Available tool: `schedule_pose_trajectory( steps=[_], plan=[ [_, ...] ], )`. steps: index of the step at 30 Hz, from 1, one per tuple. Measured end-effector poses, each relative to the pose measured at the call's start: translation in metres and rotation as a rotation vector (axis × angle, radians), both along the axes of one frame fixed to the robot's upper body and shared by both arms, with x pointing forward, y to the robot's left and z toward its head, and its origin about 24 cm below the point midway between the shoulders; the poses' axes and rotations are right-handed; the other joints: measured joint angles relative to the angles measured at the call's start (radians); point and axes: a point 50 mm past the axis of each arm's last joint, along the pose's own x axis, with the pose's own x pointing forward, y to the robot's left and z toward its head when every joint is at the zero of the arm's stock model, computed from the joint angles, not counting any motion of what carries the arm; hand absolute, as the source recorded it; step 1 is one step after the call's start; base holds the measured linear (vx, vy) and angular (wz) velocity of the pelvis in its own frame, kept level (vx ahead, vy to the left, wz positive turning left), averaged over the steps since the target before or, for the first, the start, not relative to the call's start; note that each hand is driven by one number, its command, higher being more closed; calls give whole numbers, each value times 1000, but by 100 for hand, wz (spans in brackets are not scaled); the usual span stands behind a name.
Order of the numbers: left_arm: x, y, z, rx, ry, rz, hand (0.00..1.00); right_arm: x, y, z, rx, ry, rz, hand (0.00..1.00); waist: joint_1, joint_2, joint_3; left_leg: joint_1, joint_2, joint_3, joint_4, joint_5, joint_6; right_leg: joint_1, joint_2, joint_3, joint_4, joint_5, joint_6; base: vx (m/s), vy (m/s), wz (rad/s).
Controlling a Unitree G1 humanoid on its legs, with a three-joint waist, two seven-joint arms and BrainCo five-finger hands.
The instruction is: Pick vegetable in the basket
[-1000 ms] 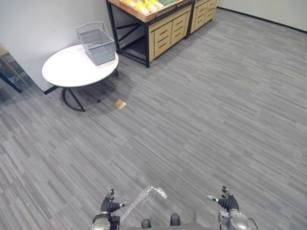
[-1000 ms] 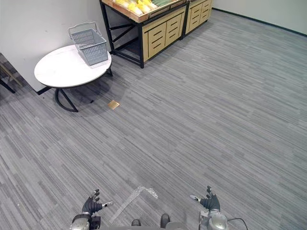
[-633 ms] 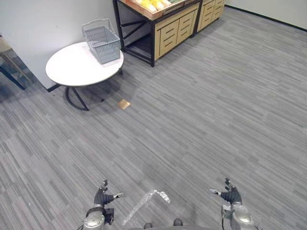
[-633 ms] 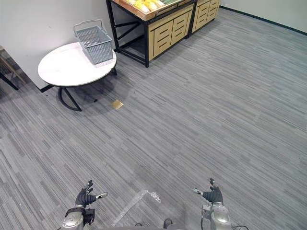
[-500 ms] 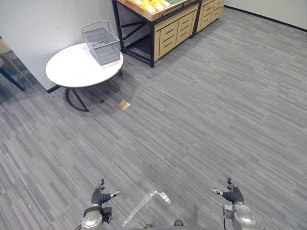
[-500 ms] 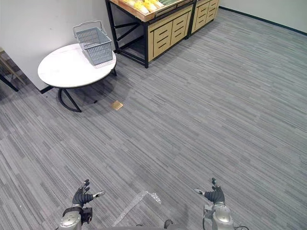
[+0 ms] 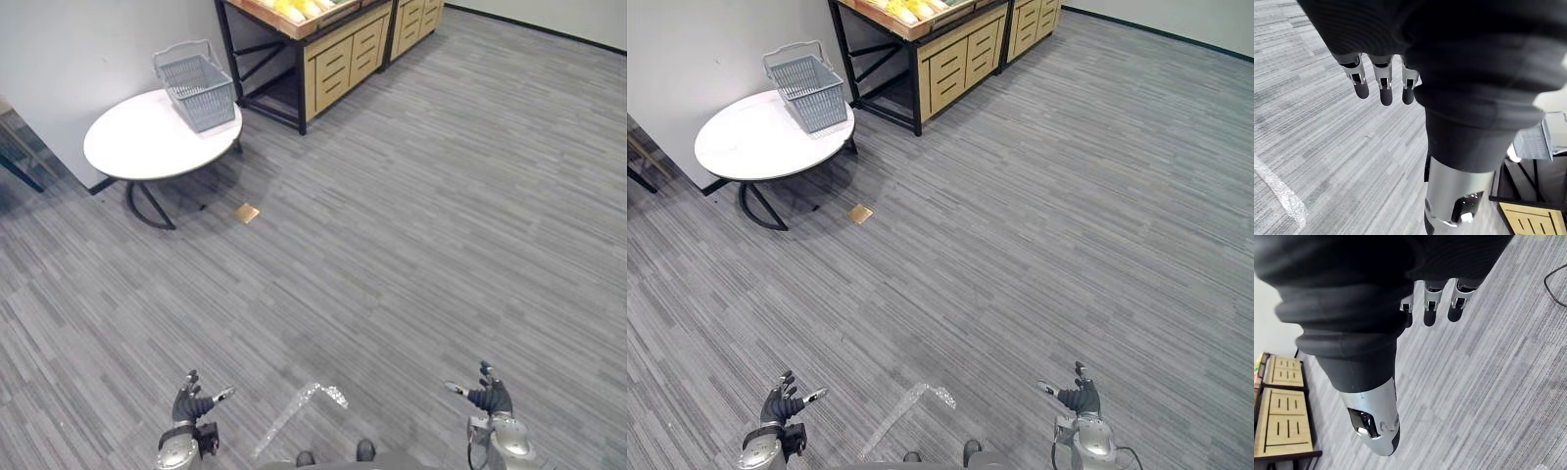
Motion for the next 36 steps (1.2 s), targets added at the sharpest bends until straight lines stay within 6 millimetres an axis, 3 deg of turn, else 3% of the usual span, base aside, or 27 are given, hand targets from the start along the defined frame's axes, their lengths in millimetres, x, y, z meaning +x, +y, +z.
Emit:
schedule_pose_trajectory(
  steps=[5,7,8,10,12,13,14,15,16,17,18,19,20,21,22,23,24,26,28,30,31,32,33,34,35,36],
  plan=[
    [13,-3,10,4,-69,-8,0,18,11,12,-23,-65,65,0,19,1,9,-31,-27,5,78,-78,34,-119,-32,17,254,-119,38,161,94,-4],
    [21,-6,14,7,-101,-32,0,23,19,16,-22,-90,92,0,0,5,26,23,-43,-41,71,-89,50,-226,-48,-13,543,-132,56,300,98,51],
    [27,-6,17,15,-114,-49,0,26,26,19,-16,-108,117,0,-9,3,50,82,-52,-72,57,-98,57,-293,-45,-13,705,-176,41,389,48,52],
    [35,-8,20,19,-134,-50,0,31,29,26,-24,-143,138,0,-9,5,64,138,-52,-101,33,-100,52,-361,-35,-44,704,-210,23,491,40,49],
    [46,-11,24,18,-160,-64,0,40,30,34,-34,-187,154,0,-15,21,82,180,-31,-135,21,-111,35,-444,-4,-61,628,-204,6,411,4,51],
    [56,-15,26,14,-176,-79,0,46,29,38,-45,-199,166,0,-29,34,104,213,0,-153,22,-117,23,-479,30,-75,517,-155,-5,405,-9,71],
    [64,-19,27,12,-187,-89,0,48,28,40,-59,-200,186,0,-44,56,121,240,19,-178,25,-118,4,-499,55,-90,337,-43,-19,558,-11,73],
    [67,-20,28,13,-191,-94,0,48,27,39,-61,-198,186,0,-47,48,118,254,21,-189,26,-121,-12,-501,60,-89,257,17,-26,735,-31,72],
    [68,-21,28,14,-191,-102,0,44,27,38,-61,-189,184,0,-63,33,114,288,19,-211,34,-140,-52,-499,69,-86,112,149,-52,677,-53,56],
    [67,-22,27,13,-187,-105,0,41,27,36,-61,-180,185,0,-65,28,110,308,18,-223,46,-154,-76,-499,65,-70,88,233,-67,737,-96,55],
    [70,-30,23,-10,-175,-113,0,39,22,36,-75,-165,184,0,-66,66,123,323,51,-236,86,-154,-101,-514,88,-76,185,292,-107,718,-117,45],
    [75,-34,24,-19,-183,-130,0,43,25,36,-66,-174,187,0,-66,73,130,284,60,-226,176,-81,-198,-523,75,-91,277,221,-127,702,-125,40],
    [76,-38,23,-31,-184,-131,0,42,26,35,-62,-169,189,0,-72,72,130,259,47,-220,249,-13,-199,-509,66,-94,306,179,-129,699,-157,50],
    [71,-46,18,-67,-170,-131,0,37,28,33,-60,-159,195,0,-73,71,137,212,47,-186,428,185,-199,-416,52,-100,311,109,-127,742,-181,39],
    [62,-51,14,-88,-158,-127,0,36,33,35,-56,-170,210,0,-62,63,144,146,81,-156,647,313,-192,-295,54,-96,273,67,-133,742,-187,34],
    [59,-51,13,-91,-155,-127,0,35,36,35,-48,-177,210,0,-62,64,144,99,112,-125,771,285,-176,-239,57,-98,253,52,-138,808,-203,22],
    [56,-51,13,-99,-157,-121,0,38,45,43,-28,-230,209,0,-55,57,147,-17,196,-38,976,197,-110,-117,62,-98,204,25,-151,620,-171,18],
    [54,-54,13,-111,-164,-115,0,41,48,51,-17,-277,203,0,-29,48,147,-120,262,36,1018,122,-75,-11,63,-94,134,8,-147,571,-129,2],
    [50,-62,11,-137,-163,-110,0,42,46,56,-25,-300,194,0,-4,46,148,-250,312,123,872,50,-73,112,54,-82,58,-29,-138,605,-36,-11],
    [43,-64,7,-139,-139,-117,0,45,47,57,-25,-305,195,0,3,23,152,-281,285,159,642,45,-72,162,28,-65,44,-65,-124,436,50,-19],
    [36,-64,4,-141,-118,-117,0,45,47,56,-26,-301,190,0,4,22,151,-293,252,154,450,56,-87,194,9,-51,39,-95,-110,616,122,-32],
    [30,-66,2,-144,-100,-125,0,43,44,52,-33,-280,185,0,5,30,142,-300,223,129,252,91,-122,226,-2,-37,27,-124,-89,636,155,-35],
    [28,-67,0,-146,-92,-128,0,42,42,50,-38,-266,183,0,8,37,138,-304,215,118,168,115,-135,240,-5,-29,23,-137,-79,555,217,-34],
    [27,-68,0,-147,-89,-128,0,39,40,42,-35,-231,174,0,13,51,129,-326,201,89,65,143,-142,273,-8,-17,9,-160,-45,588,302,-38],
    [29,-66,0,-142,-90,-128,0,35,37,34,-31,-186,164,0,24,52,122,-331,189,71,54,226,-101,305,-25,-2,8,-185,-3,604,335,-41],
    [28,-65,0,-138,-84,-128,0,32,37,30,-27,-164,160,0,31,47,110,-327,169,73,56,291,-78,318,-46,8,12,-194,12,628,356,-26]
  ],
)
